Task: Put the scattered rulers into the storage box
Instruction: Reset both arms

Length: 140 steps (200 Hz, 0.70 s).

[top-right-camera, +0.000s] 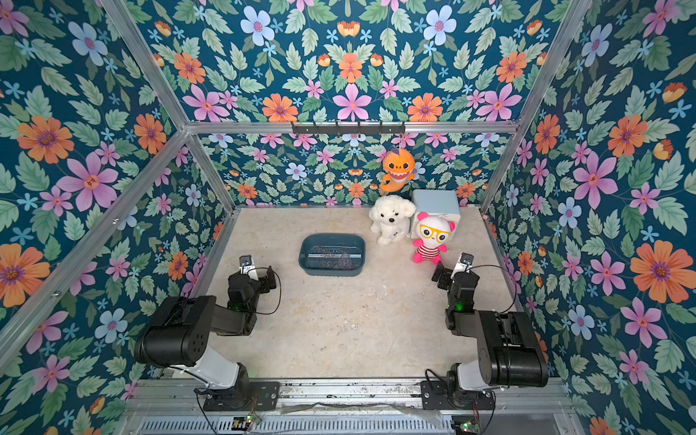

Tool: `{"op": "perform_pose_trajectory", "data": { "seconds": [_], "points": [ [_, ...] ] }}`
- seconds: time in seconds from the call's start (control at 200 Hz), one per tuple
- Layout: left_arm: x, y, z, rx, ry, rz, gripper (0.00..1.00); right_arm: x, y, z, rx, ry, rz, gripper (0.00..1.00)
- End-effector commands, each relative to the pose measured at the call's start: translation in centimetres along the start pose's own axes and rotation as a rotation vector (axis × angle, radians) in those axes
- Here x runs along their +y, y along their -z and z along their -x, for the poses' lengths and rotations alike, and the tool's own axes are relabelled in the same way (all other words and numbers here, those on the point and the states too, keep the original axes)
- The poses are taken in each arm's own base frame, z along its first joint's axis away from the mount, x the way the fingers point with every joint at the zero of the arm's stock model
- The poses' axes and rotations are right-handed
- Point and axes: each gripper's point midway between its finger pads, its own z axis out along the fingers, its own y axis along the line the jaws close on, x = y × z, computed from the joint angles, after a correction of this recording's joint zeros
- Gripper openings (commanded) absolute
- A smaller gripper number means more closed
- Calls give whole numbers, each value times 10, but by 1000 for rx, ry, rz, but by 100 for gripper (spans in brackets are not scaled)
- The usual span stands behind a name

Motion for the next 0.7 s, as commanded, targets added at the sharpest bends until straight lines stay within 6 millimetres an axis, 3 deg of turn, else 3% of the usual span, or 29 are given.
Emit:
{"op": "perform_pose_trajectory", "data": {
  "seconds": [0.0,0.16,0.275,0.695],
  "points": [
    [0,-2,23,-87,28,-24,99,2,-1,2,-6,-2,8,99],
    [0,-4,23,-81,43,-52,99,3,-1,2,-3,-1,15,99],
    [-2,-5,23,-77,33,-66,99,15,-1,-1,12,27,82,99],
    [-6,-4,23,-83,26,-87,99,16,-4,-1,30,23,85,99]
  ]
}}
